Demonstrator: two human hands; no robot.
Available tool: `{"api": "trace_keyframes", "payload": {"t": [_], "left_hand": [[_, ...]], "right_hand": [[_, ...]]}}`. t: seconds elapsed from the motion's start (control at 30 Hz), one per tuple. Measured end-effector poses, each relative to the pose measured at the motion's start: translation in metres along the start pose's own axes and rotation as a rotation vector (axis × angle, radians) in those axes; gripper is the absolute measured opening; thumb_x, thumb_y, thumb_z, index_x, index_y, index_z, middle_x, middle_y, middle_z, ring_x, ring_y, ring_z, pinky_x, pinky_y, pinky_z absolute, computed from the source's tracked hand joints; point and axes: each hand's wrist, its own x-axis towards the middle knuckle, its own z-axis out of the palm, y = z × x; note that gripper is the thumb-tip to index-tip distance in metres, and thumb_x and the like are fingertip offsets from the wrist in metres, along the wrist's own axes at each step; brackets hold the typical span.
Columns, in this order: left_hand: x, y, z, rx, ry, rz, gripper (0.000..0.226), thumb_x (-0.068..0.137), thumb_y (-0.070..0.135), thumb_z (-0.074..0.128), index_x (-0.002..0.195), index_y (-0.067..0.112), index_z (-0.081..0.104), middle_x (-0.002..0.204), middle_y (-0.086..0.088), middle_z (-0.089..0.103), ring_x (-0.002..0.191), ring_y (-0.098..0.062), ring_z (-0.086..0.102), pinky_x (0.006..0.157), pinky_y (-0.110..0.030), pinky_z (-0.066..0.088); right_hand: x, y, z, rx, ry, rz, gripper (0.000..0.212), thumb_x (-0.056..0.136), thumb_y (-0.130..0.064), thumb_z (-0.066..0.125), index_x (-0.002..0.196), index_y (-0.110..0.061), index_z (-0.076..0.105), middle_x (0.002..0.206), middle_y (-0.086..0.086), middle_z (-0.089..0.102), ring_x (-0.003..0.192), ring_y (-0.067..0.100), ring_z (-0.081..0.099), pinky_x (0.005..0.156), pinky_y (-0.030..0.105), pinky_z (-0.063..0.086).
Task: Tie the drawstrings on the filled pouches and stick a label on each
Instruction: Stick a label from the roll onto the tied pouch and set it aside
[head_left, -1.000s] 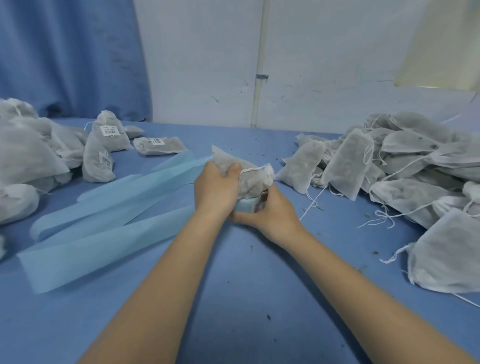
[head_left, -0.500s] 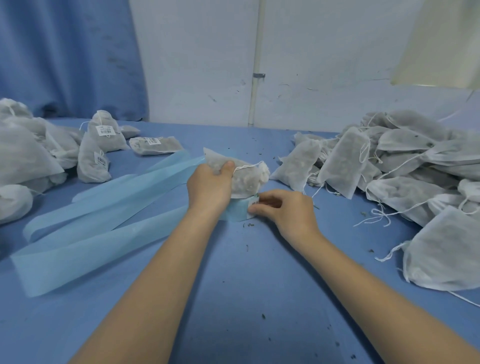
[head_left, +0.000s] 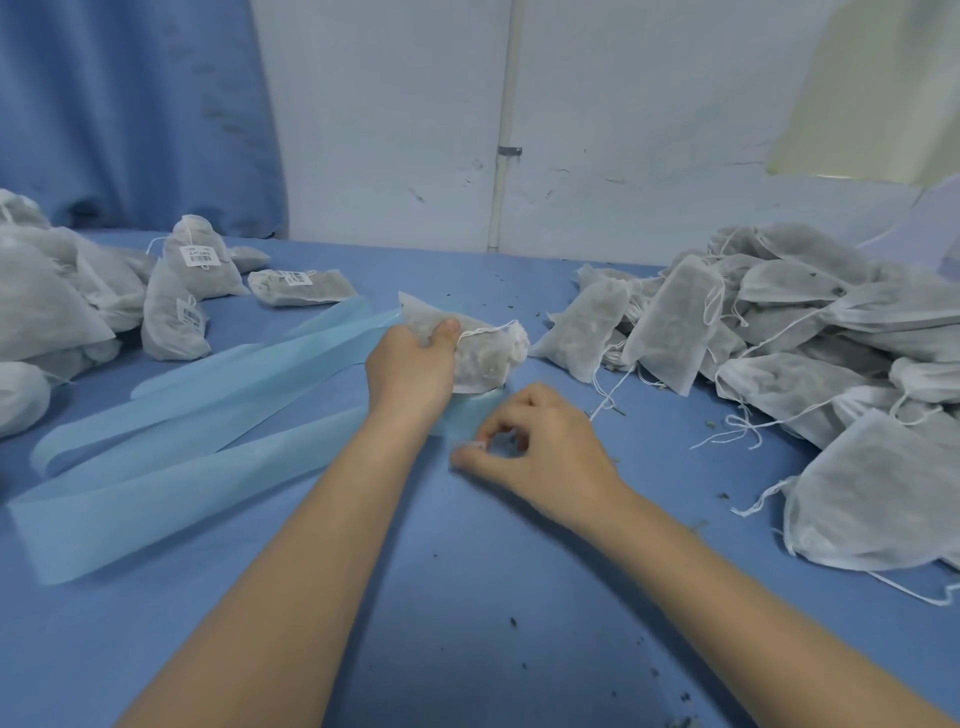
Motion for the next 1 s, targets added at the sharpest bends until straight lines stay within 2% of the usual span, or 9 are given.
{"api": "trace_keyframes", "payload": {"t": [0.1,0.23,0.33,0.53,0.63,0.77,0.9,0.93,1.0], "left_hand": [[0.001,-0.001,-0.001,-0.024,0.014,0.022,0.023,0.092,0.032,0.054,0.082,0.012,0.054,0.096,-0.013,0.064,0.099,-0.032,0.058,0.079,-0.034,0.041],[-0.002,0.003,-0.001,-0.160,0.025,0.130,0.026,0.090,0.035,0.059,0.093,0.009,0.058,0.089,-0.003,0.061,0.092,-0.025,0.059,0.076,-0.033,0.044],[-0.011,0.010,0.002,-0.262,-0.116,0.171,0.020,0.089,0.031,0.062,0.095,0.011,0.061,0.095,-0.005,0.068,0.093,-0.025,0.064,0.084,-0.040,0.050],[-0.023,0.013,0.009,-0.267,-0.291,0.174,0.011,0.088,0.025,0.063,0.095,0.017,0.065,0.092,0.002,0.069,0.086,-0.015,0.063,0.076,-0.028,0.048],[-0.027,0.015,0.011,-0.315,-0.337,0.157,0.013,0.089,0.023,0.062,0.097,0.012,0.065,0.087,0.002,0.068,0.081,-0.014,0.061,0.071,-0.024,0.046],[-0.030,0.017,0.012,-0.427,-0.409,0.142,0.012,0.092,0.021,0.058,0.091,0.012,0.066,0.085,0.000,0.068,0.081,-0.016,0.063,0.076,-0.031,0.047],[-0.032,0.014,0.013,-0.340,-0.443,0.201,0.024,0.077,0.014,0.075,0.099,0.012,0.067,0.091,0.002,0.073,0.083,-0.012,0.069,0.074,-0.025,0.053],[-0.032,0.013,0.014,-0.322,-0.446,0.206,0.027,0.076,0.010,0.076,0.101,0.012,0.066,0.092,0.001,0.073,0.085,-0.013,0.069,0.076,-0.027,0.054],[-0.033,0.012,0.015,-0.299,-0.450,0.225,0.025,0.075,0.008,0.076,0.097,0.014,0.067,0.089,0.002,0.073,0.081,-0.012,0.069,0.074,-0.026,0.054]], "right_hand": [[-0.008,-0.010,-0.012,0.060,-0.107,-0.066,0.013,0.076,-0.037,0.078,0.078,-0.031,0.067,0.094,-0.008,0.045,0.071,-0.005,0.044,0.072,0.012,0.036],[0.001,-0.016,-0.043,0.168,0.019,-0.083,0.015,0.082,-0.023,0.073,0.078,-0.033,0.063,0.089,-0.009,0.042,0.063,-0.007,0.042,0.068,0.005,0.033],[0.009,-0.019,-0.060,0.181,0.100,-0.107,0.012,0.083,-0.027,0.073,0.080,-0.033,0.062,0.085,-0.012,0.039,0.067,-0.015,0.042,0.068,0.004,0.032],[0.015,-0.009,-0.075,0.127,0.218,-0.092,0.009,0.083,-0.033,0.071,0.083,-0.034,0.062,0.089,-0.014,0.038,0.075,-0.022,0.038,0.070,0.002,0.030],[0.014,-0.004,-0.077,0.114,0.236,-0.066,0.009,0.082,-0.033,0.073,0.086,-0.030,0.065,0.090,-0.013,0.038,0.080,-0.018,0.039,0.072,0.000,0.029],[0.014,-0.001,-0.078,0.146,0.317,-0.052,0.014,0.079,-0.030,0.077,0.087,-0.028,0.066,0.093,-0.011,0.042,0.087,-0.008,0.043,0.075,0.001,0.030],[0.012,0.004,-0.083,0.216,0.322,-0.027,0.053,0.073,-0.029,0.081,0.117,-0.033,0.053,0.106,-0.010,0.047,0.091,-0.001,0.044,0.074,0.004,0.035],[0.012,0.005,-0.084,0.267,0.288,-0.020,0.053,0.075,-0.029,0.080,0.119,-0.033,0.052,0.109,-0.013,0.049,0.096,-0.001,0.046,0.076,0.002,0.035],[0.012,0.007,-0.083,0.407,0.196,0.017,0.035,0.082,-0.032,0.073,0.114,-0.031,0.059,0.113,-0.016,0.057,0.109,0.003,0.052,0.086,0.005,0.038]]}}
